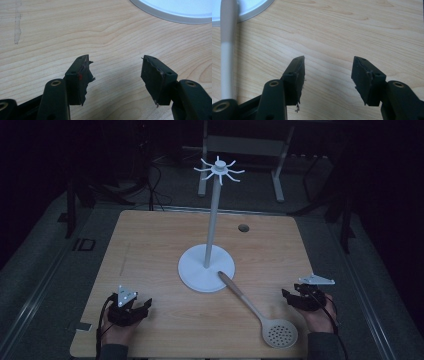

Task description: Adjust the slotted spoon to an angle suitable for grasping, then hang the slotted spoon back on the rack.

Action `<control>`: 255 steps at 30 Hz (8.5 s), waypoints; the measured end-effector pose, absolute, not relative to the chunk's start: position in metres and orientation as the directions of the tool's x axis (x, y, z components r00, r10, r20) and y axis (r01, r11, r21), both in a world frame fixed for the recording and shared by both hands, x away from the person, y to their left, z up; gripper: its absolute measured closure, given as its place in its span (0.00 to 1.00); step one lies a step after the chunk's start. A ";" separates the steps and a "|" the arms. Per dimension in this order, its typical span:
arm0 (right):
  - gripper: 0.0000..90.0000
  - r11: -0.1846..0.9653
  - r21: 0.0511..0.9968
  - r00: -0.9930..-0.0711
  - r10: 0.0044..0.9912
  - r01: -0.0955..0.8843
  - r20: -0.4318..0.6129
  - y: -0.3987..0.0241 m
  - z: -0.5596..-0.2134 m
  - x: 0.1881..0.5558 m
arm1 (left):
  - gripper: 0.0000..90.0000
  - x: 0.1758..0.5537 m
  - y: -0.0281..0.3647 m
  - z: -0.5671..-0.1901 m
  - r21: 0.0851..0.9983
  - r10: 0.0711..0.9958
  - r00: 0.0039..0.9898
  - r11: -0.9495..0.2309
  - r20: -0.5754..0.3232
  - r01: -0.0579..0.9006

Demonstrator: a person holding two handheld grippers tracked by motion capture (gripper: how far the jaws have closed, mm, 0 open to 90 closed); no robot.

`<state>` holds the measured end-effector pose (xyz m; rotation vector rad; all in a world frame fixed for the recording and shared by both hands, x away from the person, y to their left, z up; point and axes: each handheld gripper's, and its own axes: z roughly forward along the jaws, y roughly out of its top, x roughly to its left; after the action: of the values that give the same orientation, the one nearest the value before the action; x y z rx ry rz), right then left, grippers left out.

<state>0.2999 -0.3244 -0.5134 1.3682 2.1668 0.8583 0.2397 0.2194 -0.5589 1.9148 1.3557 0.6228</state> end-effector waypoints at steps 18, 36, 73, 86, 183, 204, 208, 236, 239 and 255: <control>0.56 0.425 0.638 -0.509 0.859 0.642 -0.059 -0.298 -0.494 0.315 | 0.45 0.240 0.220 -0.559 0.770 0.941 0.338 -0.207 -0.012 0.604; 0.59 0.536 0.576 -0.636 0.771 0.618 -0.035 -0.249 -0.475 0.336 | 0.44 0.240 0.220 -0.558 0.771 0.941 0.338 -0.206 -0.014 0.603; 0.61 0.658 0.423 -0.730 0.683 0.623 0.012 -0.182 -0.496 0.350 | 0.44 0.240 0.219 -0.558 0.769 0.941 0.338 -0.208 -0.011 0.605; 0.63 0.680 0.362 -0.733 0.680 0.638 0.014 -0.171 -0.516 0.352 | 0.44 0.240 0.220 -0.558 0.770 0.941 0.339 -0.208 -0.012 0.603; 0.83 0.561 0.621 -0.699 0.715 0.547 -0.030 -0.179 -0.471 0.341 | 0.44 0.240 0.219 -0.557 0.779 0.940 0.341 -0.211 -0.004 0.591; 0.83 0.454 0.784 -0.691 0.722 0.423 -0.046 -0.183 -0.447 0.335 | 0.44 0.240 0.219 -0.558 0.776 0.941 0.337 -0.211 -0.002 0.595; 0.83 0.444 0.802 -0.692 0.720 0.401 -0.053 -0.182 -0.444 0.333 | 0.44 0.241 0.219 -0.558 0.775 0.941 0.338 -0.212 -0.002 0.595; 0.83 0.358 0.881 -0.698 0.715 0.308 -0.047 -0.169 -0.422 0.327 | 0.44 0.240 0.219 -0.558 0.777 0.942 0.337 -0.210 -0.003 0.593; 0.83 0.348 0.888 -0.694 0.718 0.302 -0.045 -0.169 -0.420 0.327 | 0.44 0.240 0.219 -0.558 0.778 0.942 0.337 -0.209 -0.004 0.593; 0.83 0.334 0.899 -0.696 0.716 0.284 -0.046 -0.165 -0.413 0.326 | 0.44 0.240 0.219 -0.557 0.778 0.941 0.337 -0.209 -0.004 0.593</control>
<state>0.3261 -0.1652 -0.4134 0.8787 2.1667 1.3270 0.2405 0.2191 -0.5575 1.9068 1.3449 0.6379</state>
